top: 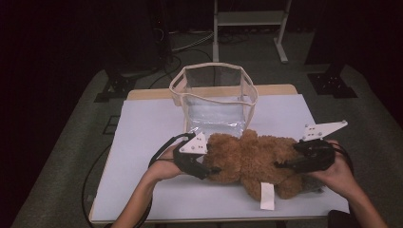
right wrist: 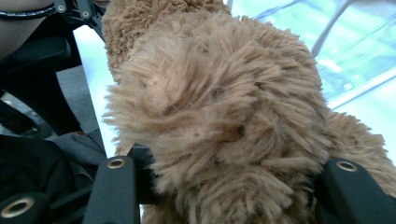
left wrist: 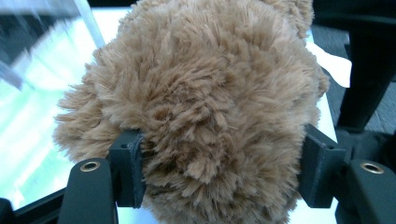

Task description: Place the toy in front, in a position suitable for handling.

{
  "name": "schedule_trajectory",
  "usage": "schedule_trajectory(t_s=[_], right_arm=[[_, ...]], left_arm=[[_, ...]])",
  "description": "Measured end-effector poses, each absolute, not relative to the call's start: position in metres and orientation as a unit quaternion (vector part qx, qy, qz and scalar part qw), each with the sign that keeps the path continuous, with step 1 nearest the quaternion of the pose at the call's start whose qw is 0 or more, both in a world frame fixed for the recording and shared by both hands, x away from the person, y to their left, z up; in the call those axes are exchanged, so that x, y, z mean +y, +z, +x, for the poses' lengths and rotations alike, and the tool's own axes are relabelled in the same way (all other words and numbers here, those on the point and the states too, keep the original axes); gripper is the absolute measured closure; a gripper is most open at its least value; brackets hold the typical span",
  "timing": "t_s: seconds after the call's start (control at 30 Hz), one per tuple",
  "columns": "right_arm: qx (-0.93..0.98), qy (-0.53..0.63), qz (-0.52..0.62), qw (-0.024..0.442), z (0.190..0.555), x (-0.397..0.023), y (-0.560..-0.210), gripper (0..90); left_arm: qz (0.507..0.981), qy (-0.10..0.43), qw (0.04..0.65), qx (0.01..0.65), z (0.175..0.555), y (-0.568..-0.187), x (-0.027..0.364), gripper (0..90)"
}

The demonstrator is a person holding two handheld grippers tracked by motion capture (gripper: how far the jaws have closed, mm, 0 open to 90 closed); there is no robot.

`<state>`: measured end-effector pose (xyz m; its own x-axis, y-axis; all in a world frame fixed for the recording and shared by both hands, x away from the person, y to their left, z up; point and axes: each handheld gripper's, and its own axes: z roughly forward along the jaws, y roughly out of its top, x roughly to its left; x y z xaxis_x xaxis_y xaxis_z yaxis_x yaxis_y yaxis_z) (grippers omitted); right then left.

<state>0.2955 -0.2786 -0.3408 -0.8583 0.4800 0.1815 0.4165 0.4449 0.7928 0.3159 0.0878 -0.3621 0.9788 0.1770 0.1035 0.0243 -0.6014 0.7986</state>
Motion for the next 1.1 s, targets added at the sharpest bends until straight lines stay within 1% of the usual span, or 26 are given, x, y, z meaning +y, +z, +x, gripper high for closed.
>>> schedule_trajectory(t_s=[0.1, 0.27, 0.33, 0.4, 0.53, 0.63, 0.73, 0.83, 0.97, 1.03, 1.1], right_arm=[[0.845, 0.466, 0.263, 0.015, 0.304, -0.267, -0.357, 43.0], [0.851, 0.459, 0.254, -0.01, 0.315, -0.236, -0.383, 42.4], [0.849, 0.466, 0.249, -0.021, 0.318, -0.224, -0.392, 42.2], [0.846, 0.472, 0.247, -0.025, 0.32, -0.218, -0.395, 42.1], [0.854, 0.463, 0.237, -0.028, 0.321, -0.201, -0.401, 40.0], [0.859, 0.455, 0.234, -0.024, 0.324, -0.201, -0.4, 33.9], [0.857, 0.455, 0.239, -0.027, 0.325, -0.209, -0.397, 27.9], [0.856, 0.457, 0.24, -0.026, 0.323, -0.22, -0.392, 28.0], [0.849, 0.467, 0.246, -0.014, 0.323, -0.237, -0.375, 30.1], [0.851, 0.464, 0.248, -0.008, 0.326, -0.243, -0.365, 31.1], [0.853, 0.461, 0.245, -0.002, 0.328, -0.245, -0.355, 33.1]], left_arm=[[0.895, 0.082, 0.432, 0.074, 0.315, -0.372, 0.101, 31.9], [0.911, 0.086, 0.393, 0.092, 0.309, -0.386, 0.123, 31.2], [0.908, 0.086, 0.396, 0.102, 0.307, -0.389, 0.133, 30.9], [0.905, 0.085, 0.401, 0.112, 0.304, -0.388, 0.142, 30.8], [0.91, 0.089, 0.389, 0.112, 0.301, -0.386, 0.152, 29.7], [0.907, 0.086, 0.395, 0.119, 0.301, -0.387, 0.154, 26.6], [0.902, 0.089, 0.405, 0.12, 0.302, -0.387, 0.157, 21.2], [0.896, 0.096, 0.418, 0.118, 0.302, -0.384, 0.162, 18.0], [0.883, 0.105, 0.442, 0.118, 0.302, -0.378, 0.168, 14.5], [0.881, 0.109, 0.445, 0.117, 0.302, -0.377, 0.169, 12.6], [0.885, 0.113, 0.437, 0.116, 0.303, -0.376, 0.17, 10.6]])
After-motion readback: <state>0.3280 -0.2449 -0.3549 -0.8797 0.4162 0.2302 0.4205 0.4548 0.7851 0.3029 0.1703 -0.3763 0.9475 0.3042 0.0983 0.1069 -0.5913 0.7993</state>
